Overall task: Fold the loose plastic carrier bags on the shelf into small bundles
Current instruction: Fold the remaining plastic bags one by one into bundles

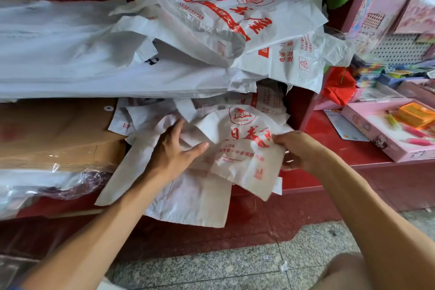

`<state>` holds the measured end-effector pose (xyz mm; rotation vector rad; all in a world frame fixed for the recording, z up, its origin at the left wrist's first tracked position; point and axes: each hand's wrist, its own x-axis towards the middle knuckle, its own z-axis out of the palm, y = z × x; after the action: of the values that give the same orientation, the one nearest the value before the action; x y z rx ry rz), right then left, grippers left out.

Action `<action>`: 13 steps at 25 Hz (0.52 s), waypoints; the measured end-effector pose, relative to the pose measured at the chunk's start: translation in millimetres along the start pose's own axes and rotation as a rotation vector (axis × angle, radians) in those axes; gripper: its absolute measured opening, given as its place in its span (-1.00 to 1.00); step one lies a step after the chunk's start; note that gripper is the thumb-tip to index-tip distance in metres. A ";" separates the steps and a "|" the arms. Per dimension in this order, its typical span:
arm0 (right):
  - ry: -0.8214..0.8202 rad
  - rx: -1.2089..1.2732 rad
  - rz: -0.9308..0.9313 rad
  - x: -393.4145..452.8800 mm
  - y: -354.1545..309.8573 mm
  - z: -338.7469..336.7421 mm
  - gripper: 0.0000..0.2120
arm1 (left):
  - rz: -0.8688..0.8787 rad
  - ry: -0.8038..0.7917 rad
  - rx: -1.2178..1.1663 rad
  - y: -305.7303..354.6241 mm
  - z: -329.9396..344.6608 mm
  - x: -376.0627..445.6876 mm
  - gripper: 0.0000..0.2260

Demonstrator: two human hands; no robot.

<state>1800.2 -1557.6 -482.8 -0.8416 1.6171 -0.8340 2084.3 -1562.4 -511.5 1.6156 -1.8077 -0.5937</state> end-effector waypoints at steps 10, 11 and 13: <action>-0.466 -0.031 -0.112 -12.8 -3.6 3.2 -0.72 | -0.174 -0.024 -0.498 15.4 9.7 -3.2 -0.33; -0.519 -0.024 -0.135 -13.1 -4.2 1.3 -0.69 | -0.174 0.002 -0.519 14.0 9.3 -2.8 -0.37; -0.607 -0.060 -0.182 -15.4 -5.6 -2.0 -0.67 | -0.166 -0.021 -0.519 11.9 6.2 -1.6 -0.45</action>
<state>1801.4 -1547.0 -470.2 -1.1648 1.0441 -0.5751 2071.6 -1559.6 -507.8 1.4021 -1.3846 -1.0584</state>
